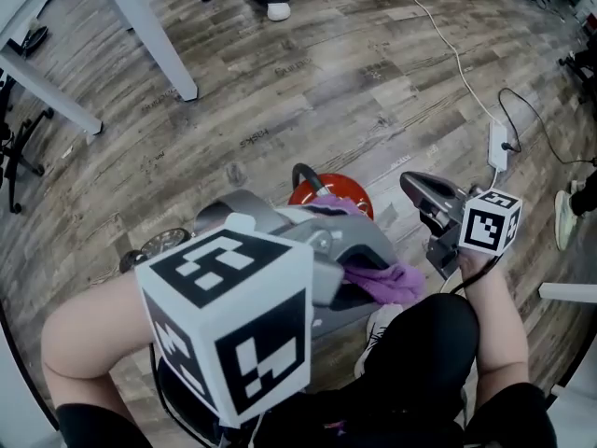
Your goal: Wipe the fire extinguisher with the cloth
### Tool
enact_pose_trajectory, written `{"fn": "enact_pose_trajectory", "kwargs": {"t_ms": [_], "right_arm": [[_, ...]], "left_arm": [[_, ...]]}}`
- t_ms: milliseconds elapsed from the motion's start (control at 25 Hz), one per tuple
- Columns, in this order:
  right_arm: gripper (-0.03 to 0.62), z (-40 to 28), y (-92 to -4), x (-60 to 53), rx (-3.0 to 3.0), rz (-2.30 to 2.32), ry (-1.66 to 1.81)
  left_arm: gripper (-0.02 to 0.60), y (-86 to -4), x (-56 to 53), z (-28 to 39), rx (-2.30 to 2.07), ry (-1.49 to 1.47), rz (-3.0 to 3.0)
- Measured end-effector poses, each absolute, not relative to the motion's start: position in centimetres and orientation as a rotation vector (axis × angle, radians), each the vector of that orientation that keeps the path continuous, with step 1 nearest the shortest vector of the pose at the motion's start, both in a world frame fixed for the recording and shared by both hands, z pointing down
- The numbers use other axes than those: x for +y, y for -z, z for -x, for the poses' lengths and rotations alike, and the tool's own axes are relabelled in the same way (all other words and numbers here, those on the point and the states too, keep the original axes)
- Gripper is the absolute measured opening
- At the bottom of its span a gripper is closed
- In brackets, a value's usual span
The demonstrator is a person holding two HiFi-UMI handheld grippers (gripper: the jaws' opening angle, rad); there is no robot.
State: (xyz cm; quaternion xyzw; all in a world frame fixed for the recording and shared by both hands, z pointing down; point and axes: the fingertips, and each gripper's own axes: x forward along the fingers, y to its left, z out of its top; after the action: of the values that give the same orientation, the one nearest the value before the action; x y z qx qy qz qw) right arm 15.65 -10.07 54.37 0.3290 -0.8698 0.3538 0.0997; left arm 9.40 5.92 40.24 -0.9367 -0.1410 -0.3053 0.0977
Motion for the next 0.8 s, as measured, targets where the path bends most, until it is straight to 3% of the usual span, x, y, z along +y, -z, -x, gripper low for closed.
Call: {"fn": "enact_pose_trajectory", "kwargs": {"t_ms": [400,800], "right_arm": [[0.005,-15.9,-54.2,-9.7,-2.567,-0.975,-1.069],[0.005,-15.6,-54.8,-9.9,-2.561,-0.975,-1.091]], "left_arm": [[0.077,-46.4,-9.3,-1.8,0.322,1.077,3.021],[0.077,-45.5,-6.8,3.0,0.765,0.518,3.375]]}}
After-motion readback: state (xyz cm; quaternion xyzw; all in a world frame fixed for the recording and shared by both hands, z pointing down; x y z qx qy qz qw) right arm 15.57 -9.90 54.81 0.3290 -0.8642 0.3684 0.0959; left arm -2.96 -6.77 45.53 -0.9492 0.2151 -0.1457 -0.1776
